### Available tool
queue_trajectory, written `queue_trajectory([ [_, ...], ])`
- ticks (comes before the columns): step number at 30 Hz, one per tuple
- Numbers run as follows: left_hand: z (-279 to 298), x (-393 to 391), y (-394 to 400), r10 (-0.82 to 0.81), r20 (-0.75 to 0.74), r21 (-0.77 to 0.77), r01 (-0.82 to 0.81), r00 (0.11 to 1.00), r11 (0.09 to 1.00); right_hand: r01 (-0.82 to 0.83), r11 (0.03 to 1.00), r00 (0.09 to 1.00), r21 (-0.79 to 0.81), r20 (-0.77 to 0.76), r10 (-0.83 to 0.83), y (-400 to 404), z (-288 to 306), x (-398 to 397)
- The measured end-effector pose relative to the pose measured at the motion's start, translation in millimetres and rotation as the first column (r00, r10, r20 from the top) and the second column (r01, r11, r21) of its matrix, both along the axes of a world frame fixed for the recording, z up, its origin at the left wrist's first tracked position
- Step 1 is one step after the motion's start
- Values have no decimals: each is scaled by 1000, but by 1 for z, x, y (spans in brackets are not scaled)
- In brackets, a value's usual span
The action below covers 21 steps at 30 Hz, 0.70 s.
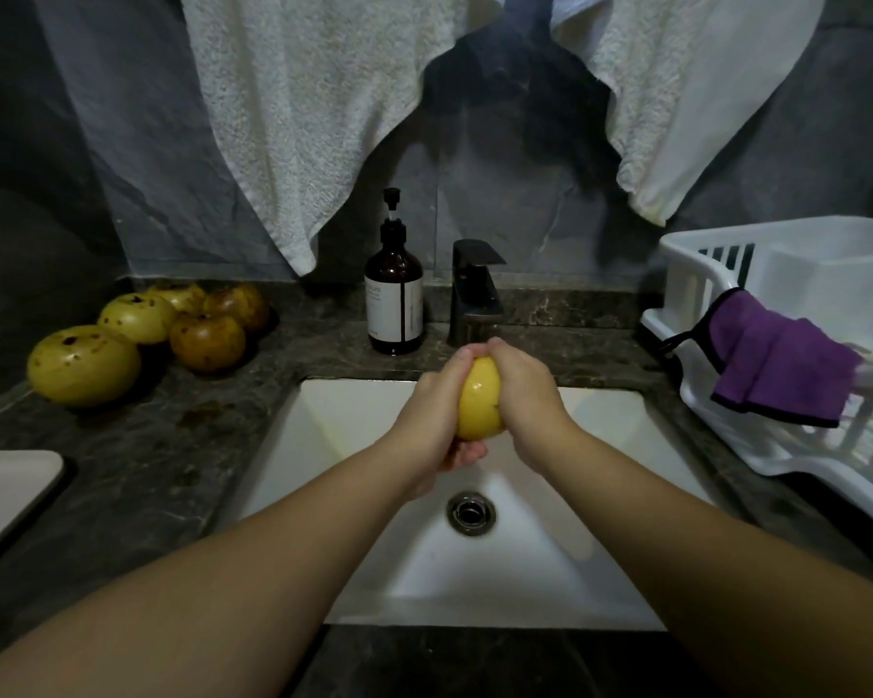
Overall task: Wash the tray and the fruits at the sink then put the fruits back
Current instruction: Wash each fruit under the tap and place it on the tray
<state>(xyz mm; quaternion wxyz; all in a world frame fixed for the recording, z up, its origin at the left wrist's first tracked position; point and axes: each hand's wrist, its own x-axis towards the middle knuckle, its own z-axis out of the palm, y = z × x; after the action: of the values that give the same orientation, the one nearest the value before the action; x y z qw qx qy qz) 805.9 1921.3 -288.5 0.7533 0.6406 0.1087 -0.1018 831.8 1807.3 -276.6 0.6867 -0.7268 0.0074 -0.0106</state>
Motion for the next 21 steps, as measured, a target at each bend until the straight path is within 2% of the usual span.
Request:
queue_trajectory([
  [2, -2, 4, -1, 33, 146, 213, -64, 989, 975, 31, 989, 959, 144, -283, 11, 2, -3, 2],
  [3, -4, 6, -2, 26, 157, 267, -68, 987, 961, 32, 993, 950, 117, -313, 6, 3, -4, 2],
  [4, -5, 6, -1, 22, 122, 263, -53, 992, 963, 38, 999, 961, 38, -274, -27, 4, -5, 2],
  [6, -1, 3, 1, -16, -62, 106, 22, 998, 994, 79, 980, 997, -182, 15, -77, 5, -4, 2],
  [7, 2, 0, 3, -64, -142, 8, 66, 988, 998, 95, 968, 985, -232, 164, -57, 5, -2, 0],
  [8, 3, 0, 4, -107, -177, -48, 100, 978, 994, 96, 966, 968, -240, 250, -34, 5, 0, -3],
  [9, 3, 0, 4, -118, -168, -48, 112, 979, 993, 88, 972, 962, -217, 272, -27, 5, -1, -3],
  [10, 2, 1, 4, -92, -113, 16, 94, 989, 995, 79, 983, 970, -164, 242, -37, 5, -3, -3],
  [11, 1, 2, 3, -50, -16, 129, 51, 999, 990, 68, 996, 992, -62, 112, -61, 4, -5, -1],
  [12, 0, 1, 2, -27, 101, 263, -1, 994, 965, 38, 996, 995, 81, -93, -30, 2, -6, 0],
  [13, -1, 1, 1, -30, 218, 395, -60, 975, 917, 12, 976, 958, 218, -281, 51, 0, -7, 1],
  [14, -2, 3, 1, -52, 309, 501, -116, 950, 858, -19, 945, 909, 326, -388, 152, -2, -7, 1],
  [16, -6, 7, 2, -77, 361, 585, -161, 929, 795, -54, 926, 876, 374, -427, 223, -4, -8, 6],
  [18, -7, 8, 3, -52, 266, 490, -88, 963, 867, -51, 983, 941, 178, -322, 108, -2, -13, 10],
  [19, -5, 8, 4, -37, 160, 390, -28, 986, 920, -40, 999, 978, 6, -206, 40, -1, -13, 10],
  [21, -3, 6, 9, -42, -44, 172, 49, 998, 984, -13, 932, 996, -361, 78, 44, -1, -14, 7],
])
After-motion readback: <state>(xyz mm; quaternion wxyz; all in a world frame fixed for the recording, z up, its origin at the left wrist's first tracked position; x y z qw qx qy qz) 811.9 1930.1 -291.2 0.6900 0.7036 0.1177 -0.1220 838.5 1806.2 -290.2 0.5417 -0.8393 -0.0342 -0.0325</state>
